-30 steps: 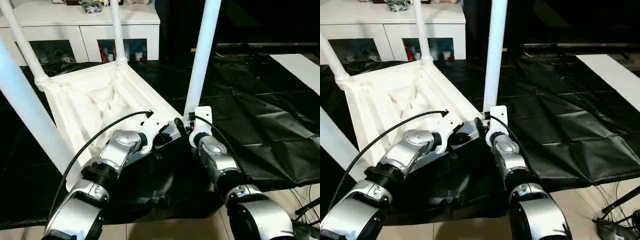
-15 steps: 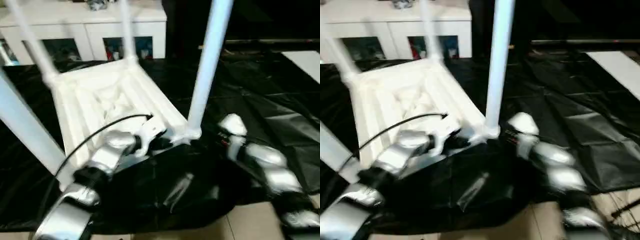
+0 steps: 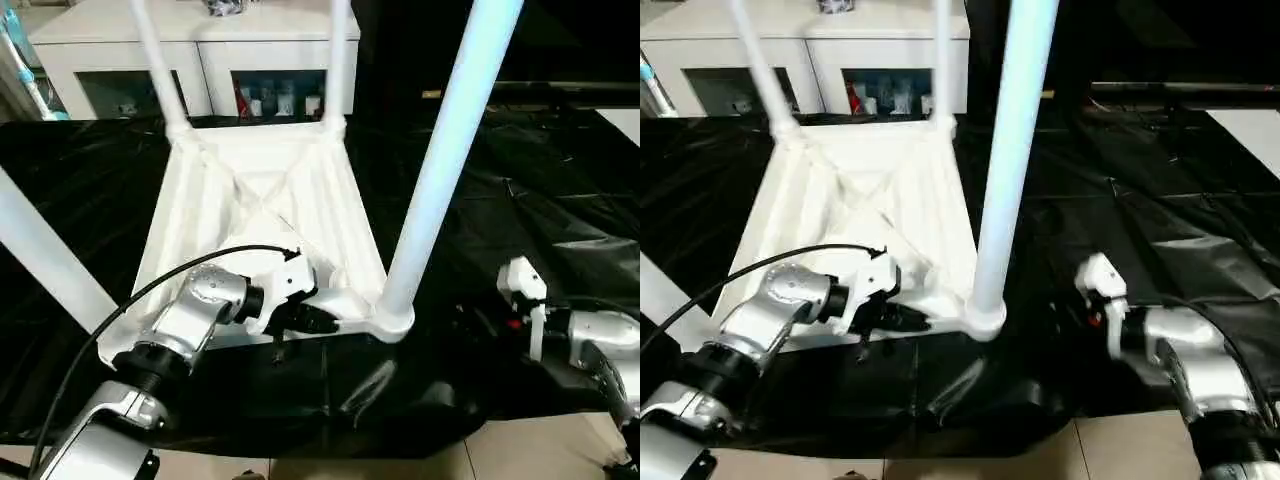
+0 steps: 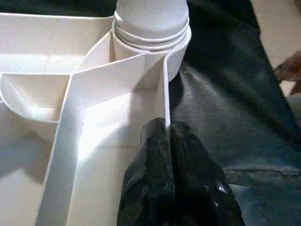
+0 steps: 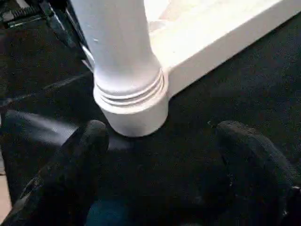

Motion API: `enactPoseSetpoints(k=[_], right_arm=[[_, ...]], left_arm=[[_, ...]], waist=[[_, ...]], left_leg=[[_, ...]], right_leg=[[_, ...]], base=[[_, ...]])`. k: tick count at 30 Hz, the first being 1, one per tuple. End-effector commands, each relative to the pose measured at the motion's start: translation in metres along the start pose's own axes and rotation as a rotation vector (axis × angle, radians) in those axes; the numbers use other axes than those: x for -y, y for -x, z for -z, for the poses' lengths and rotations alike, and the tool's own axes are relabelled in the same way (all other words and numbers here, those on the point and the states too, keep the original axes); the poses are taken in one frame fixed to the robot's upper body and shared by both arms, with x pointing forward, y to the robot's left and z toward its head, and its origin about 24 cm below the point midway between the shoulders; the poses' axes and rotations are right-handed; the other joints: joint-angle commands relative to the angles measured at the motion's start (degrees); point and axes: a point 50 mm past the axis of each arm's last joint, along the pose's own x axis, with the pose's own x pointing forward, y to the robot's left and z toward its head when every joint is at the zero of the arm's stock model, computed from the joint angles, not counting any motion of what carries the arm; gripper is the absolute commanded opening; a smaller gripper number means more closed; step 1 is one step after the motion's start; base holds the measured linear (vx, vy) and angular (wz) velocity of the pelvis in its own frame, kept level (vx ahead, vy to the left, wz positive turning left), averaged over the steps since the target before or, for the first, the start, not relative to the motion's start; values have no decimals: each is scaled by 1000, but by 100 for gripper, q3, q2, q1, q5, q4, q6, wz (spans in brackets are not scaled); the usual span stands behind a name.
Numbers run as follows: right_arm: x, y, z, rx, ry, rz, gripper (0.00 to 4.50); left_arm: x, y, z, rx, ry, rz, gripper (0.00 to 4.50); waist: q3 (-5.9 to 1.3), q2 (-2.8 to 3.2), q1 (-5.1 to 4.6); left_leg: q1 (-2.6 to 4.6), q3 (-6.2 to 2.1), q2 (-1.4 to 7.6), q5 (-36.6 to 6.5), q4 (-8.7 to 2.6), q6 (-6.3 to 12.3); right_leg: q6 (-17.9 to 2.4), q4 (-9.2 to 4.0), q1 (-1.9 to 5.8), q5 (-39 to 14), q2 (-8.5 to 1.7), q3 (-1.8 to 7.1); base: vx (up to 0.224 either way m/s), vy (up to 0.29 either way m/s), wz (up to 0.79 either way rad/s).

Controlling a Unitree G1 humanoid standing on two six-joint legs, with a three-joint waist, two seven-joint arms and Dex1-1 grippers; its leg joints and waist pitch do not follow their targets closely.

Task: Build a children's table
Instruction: Rotate leg to tighten

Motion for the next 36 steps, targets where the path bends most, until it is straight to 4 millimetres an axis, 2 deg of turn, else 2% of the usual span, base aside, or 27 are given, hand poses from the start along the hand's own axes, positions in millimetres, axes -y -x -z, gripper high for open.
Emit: enactPoseSetpoints(k=[1,2,4,7,11,13,16,18,20,21,22,25,27,28,31,32,33,34,35,36], right_arm=[[-2,-3,-7,15,25,-11,389],[-3,-6,-8,16,25,-13,389],[-4,-7,-8,15,25,-17,389],[-6,-8,-7,12,27,-20,389],[-6,-10,-7,16,29,-10,389],[-6,-10,-8,26,28,-7,394],[-7,-11,-9,31,27,-4,394],[-7,-9,-9,47,16,7,394],[-8,-9,-9,51,14,9,394],[-9,-8,-9,56,13,10,394],[-9,-7,-10,61,13,9,394],[-14,-3,-17,102,9,0,394],[-19,0,-21,115,14,-14,394],[-22,1,-22,120,17,-18,394],[-27,4,-27,141,31,-4,394],[-29,5,-29,152,36,5,394],[-29,5,-29,153,36,5,394],[-35,7,-32,172,34,11,394],[-39,7,-34,187,36,34,394],[-44,8,-35,202,38,62,394]], left_arm=[[7,-8,6,-55,-6,69,0],[6,-7,7,-60,-8,67,0],[6,-6,7,-64,-10,70,0],[5,-4,7,-71,-13,71,0],[-3,-4,2,-39,-18,-22,0],[-1,-3,-1,-11,15,13,43],[0,-3,-2,-1,20,27,67],[3,2,-5,19,14,60,76],[3,3,-6,26,8,61,97],[3,6,-7,27,3,59,97],[4,8,-8,28,-1,60,109],[6,17,-20,100,-12,51,130],[9,26,-34,183,-18,26,130],[11,30,-41,221,-22,11,130],[17,38,-58,333,-41,-64,130],[18,41,-60,357,-38,-99,130],[19,41,-60,359,-38,-101,130],[22,44,-61,390,-36,-201,130],[25,45,-57,407,-19,-293,130],[29,47,-52,421,6,-393,130]], waist=[[-288,-59,-26],[-290,-40,-20],[-291,-38,-23],[-308,-44,-25],[-301,-32,-17],[-294,-45,-11],[-301,-46,-37],[-317,-95,-53],[-324,-76,-56],[-332,-94,-63],[-344,-85,-53],[-357,-81,-39],[-343,-44,-39],[-326,-53,-46],[-292,-28,-56],[-283,-34,-72],[-283,-34,-72],[-284,-40,-90],[-274,-19,-94],[-265,-29,-114]], left_leg=[[50,43,98,-1335,-334,517],[56,34,100,-1358,-341,483],[57,33,100,-1354,-343,463],[53,29,96,-1236,-329,465],[62,36,95,-1299,-324,465],[59,33,96,-1363,-335,424],[49,24,88,-1328,-334,402],[43,27,90,-1174,-320,452],[27,30,86,-976,-299,547],[23,36,81,-877,-282,604],[22,35,87,-783,-270,656],[15,37,93,-658,-247,770],[13,37,107,-694,-253,781],[12,41,116,-830,-267,753],[21,39,120,-1150,-300,616],[22,37,100,-1263,-306,554],[22,37,100,-1263,-306,554],[19,29,103,-1296,-311,503],[7,10,112,-1311,-326,483],[-5,12,107,-1349,-333,466]], right_leg=[[-1364,-379,265,-818,-182,108],[-1318,-384,263,-921,-186,110],[-1306,-385,262,-923,-183,110],[-1340,-353,274,-671,-172,107],[-1386,-357,266,-664,-173,102],[-1362,-363,271,-822,-181,106],[-1326,-363,277,-850,-179,106],[-1367,-330,291,-628,-179,105],[-1422,-303,293,-350,-173,103],[-1460,-287,298,-184,-161,98],[-1508,-262,301,-13,-163,95],[-1558,-229,297,219,-162,95],[-1595,-230,282,180,-161,88],[-1627,-243,279,15,-161,87],[-1537,-293,268,-506,-164,93],[-1422,-331,261,-791,-157,96],[-1422,-331,261,-791,-157,96],[-1337,-339,266,-874,-155,107],[-1246,-351,277,-936,-163,108],[-1137,-381,271,-1048,-152,107]], base=[[0,0,0],[0,0,0],[0,0,0],[0,0,0],[0,0,0],[0,0,0],[0,0,0],[0,0,0],[0,0,0],[0,0,0],[0,0,0],[0,0,0],[0,0,0],[0,0,0],[0,0,0],[0,0,0],[0,0,0],[0,0,0],[0,0,0],[0,0,0]])
